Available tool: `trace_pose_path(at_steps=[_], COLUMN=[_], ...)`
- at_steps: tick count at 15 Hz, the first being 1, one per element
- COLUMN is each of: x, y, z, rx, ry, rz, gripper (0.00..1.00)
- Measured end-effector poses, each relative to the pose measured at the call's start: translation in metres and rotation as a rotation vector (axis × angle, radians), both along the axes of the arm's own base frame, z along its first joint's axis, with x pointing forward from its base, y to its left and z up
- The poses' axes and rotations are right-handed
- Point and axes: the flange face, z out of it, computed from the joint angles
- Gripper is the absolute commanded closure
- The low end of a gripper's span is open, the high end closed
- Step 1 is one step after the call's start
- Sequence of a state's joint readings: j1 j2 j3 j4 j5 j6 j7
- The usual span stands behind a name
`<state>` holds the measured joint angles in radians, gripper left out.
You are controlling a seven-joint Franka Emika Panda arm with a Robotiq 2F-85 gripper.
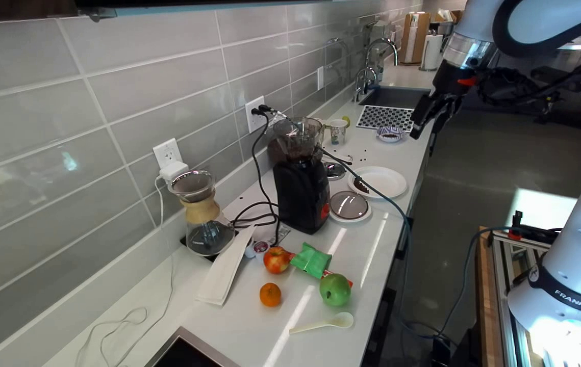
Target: Pour the coffee beans from the white plate into the coffeemaker.
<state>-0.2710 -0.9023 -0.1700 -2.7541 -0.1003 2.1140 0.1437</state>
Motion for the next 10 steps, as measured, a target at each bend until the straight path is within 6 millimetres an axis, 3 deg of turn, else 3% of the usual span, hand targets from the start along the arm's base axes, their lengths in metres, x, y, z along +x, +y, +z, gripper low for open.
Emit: trace_pose_path(at_steps=[2,10], x=[-0.0098,-0.0062], y=[-0.0247,-0.0170], z=[0.0020,0.0034], rx=[0.017,0.001], ry=[-0.026,-0.021], rz=[-0.021,-0.006], gripper=[0.00,0.00])
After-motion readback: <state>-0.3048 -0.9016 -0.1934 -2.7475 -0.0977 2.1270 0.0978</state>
